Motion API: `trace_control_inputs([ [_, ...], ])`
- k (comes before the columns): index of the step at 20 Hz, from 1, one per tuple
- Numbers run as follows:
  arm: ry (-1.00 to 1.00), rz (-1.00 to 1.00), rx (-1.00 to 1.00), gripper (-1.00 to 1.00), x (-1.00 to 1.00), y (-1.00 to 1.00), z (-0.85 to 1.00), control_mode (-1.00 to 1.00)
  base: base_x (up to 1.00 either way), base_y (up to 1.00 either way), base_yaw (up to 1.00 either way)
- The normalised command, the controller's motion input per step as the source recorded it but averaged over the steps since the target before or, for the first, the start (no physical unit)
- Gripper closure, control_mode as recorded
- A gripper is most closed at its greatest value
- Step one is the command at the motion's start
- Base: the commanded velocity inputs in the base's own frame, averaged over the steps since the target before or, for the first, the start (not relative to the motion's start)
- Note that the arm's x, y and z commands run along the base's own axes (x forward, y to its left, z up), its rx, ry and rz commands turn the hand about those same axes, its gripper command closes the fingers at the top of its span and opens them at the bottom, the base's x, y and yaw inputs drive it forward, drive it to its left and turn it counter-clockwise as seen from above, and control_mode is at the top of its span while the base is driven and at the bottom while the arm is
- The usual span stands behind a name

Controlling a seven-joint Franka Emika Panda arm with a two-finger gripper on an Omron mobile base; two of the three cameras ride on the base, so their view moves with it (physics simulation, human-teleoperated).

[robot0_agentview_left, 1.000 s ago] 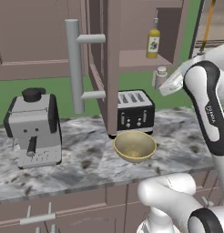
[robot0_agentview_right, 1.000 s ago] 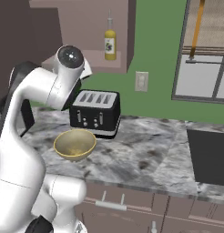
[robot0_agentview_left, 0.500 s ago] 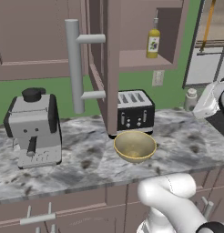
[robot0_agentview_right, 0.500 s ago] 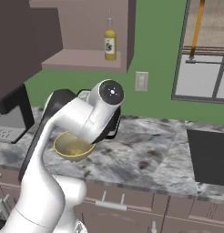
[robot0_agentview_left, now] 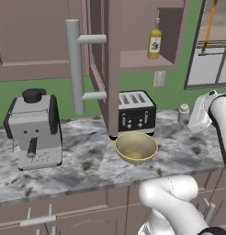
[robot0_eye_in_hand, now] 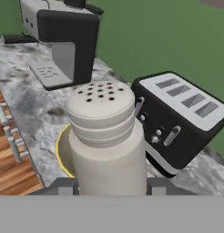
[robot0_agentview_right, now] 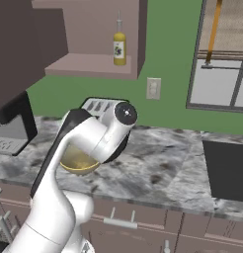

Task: Retrieve the bottle and the shaker from the cabinet and place them next to the mixing bowl on the counter. Then add garlic from the fridge to the mixing bowl.

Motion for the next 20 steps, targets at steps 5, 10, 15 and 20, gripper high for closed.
trace_control_inputs([
  [5,0.19,0.03,0.0,1.0,0.42,0.24,-0.12,-1.0,0.0,0.0,0.0],
  [10,0.2,0.0,0.01,1.0,0.25,0.0,0.03,-1.0,0.0,0.0,0.0],
  [15,0.19,0.0,0.1,1.0,0.2,-0.07,-0.27,-1.0,0.0,0.0,0.0],
  [20,0.13,0.0,0.11,1.0,0.03,-0.06,-0.55,-1.0,0.0,0.0,0.0],
])
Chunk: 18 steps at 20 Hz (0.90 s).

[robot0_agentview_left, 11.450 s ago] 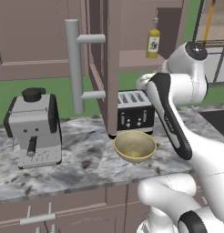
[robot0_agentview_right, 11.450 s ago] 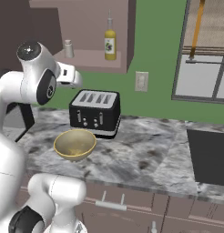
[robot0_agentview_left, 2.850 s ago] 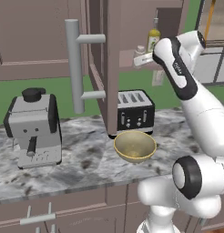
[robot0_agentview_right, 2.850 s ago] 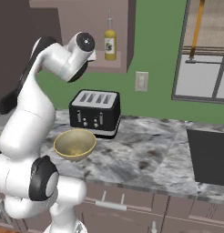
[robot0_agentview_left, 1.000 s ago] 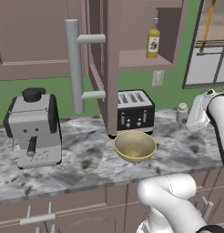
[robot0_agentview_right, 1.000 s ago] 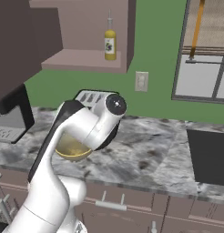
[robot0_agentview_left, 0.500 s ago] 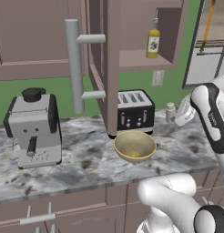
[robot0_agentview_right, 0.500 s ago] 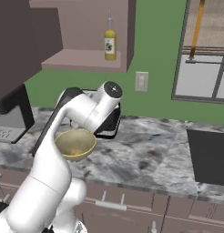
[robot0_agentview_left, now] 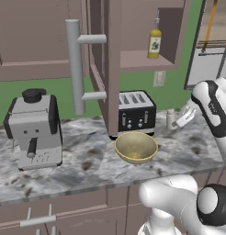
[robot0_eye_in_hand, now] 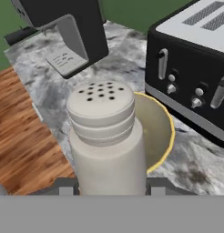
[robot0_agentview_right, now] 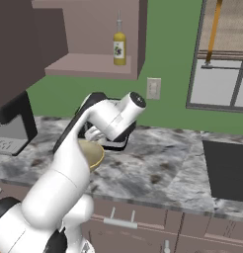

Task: Retrieve the bottle and the shaker from the cabinet and place them next to the mixing bowl on the counter. Then add garlic from the fridge to the mixing bowl.

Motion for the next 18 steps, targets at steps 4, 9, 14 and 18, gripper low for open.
trace_control_inputs([
  [4,0.0,0.0,0.12,1.0,0.03,-0.01,-0.42,-1.0,0.0,0.0,0.0],
  [9,0.0,0.0,0.07,1.0,0.12,-0.01,-0.57,-1.0,0.0,0.0,0.0],
  [14,0.0,0.0,0.03,1.0,0.31,-0.08,-0.53,-1.0,0.0,0.0,0.0],
  [18,0.0,0.0,0.0,1.0,0.46,-0.11,-0.09,-1.0,0.0,0.0,0.0],
])
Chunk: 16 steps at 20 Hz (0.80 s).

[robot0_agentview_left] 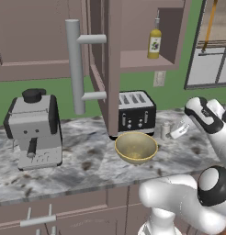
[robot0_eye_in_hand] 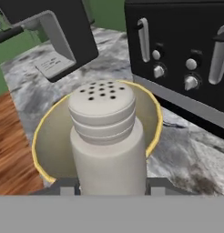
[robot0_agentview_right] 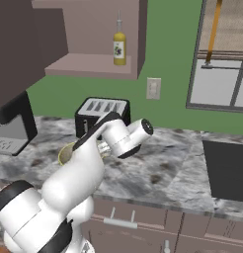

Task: Retrieve the bottle and the shaker from the cabinet and place them next to the mixing bowl on the counter. Then add garlic from the fridge to the mixing bowl.

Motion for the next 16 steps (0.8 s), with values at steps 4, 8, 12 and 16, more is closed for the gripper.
trace_control_inputs([
  [4,0.0,0.0,0.0,1.0,0.47,-0.14,0.0,-1.0,0.0,0.0,0.0],
  [8,0.01,0.07,0.0,1.0,0.43,-0.34,0.0,-1.0,0.0,0.0,0.0],
  [12,0.0,0.03,0.0,1.0,0.17,-0.23,-0.16,-1.0,0.0,0.0,0.0],
  [16,0.0,0.0,0.0,1.0,0.0,0.0,-0.68,-1.0,0.0,0.0,0.0],
])
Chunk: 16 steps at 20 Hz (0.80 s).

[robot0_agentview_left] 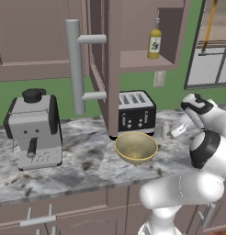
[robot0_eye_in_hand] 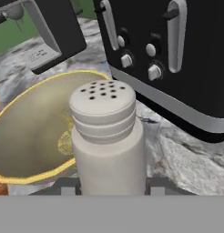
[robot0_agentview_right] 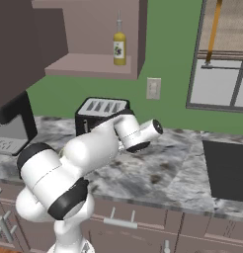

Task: Retrieve the bottle and the shaker from the cabinet and place them next to the mixing bowl on the counter. Then add garlic from the fridge to the mixing bowl.

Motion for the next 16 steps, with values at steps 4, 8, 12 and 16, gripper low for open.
trace_control_inputs([
  [4,-0.1,0.0,0.0,1.0,0.0,0.0,-0.62,-1.0,0.0,0.0,0.0],
  [8,-0.1,0.0,0.0,1.0,0.0,0.0,-0.51,-1.0,0.0,0.0,0.0],
  [12,-0.04,0.02,0.0,1.0,0.0,0.0,-0.19,-1.0,0.0,0.0,0.0],
  [16,0.0,0.05,0.0,1.0,0.0,0.02,-0.04,-1.0,0.0,0.0,0.0],
])
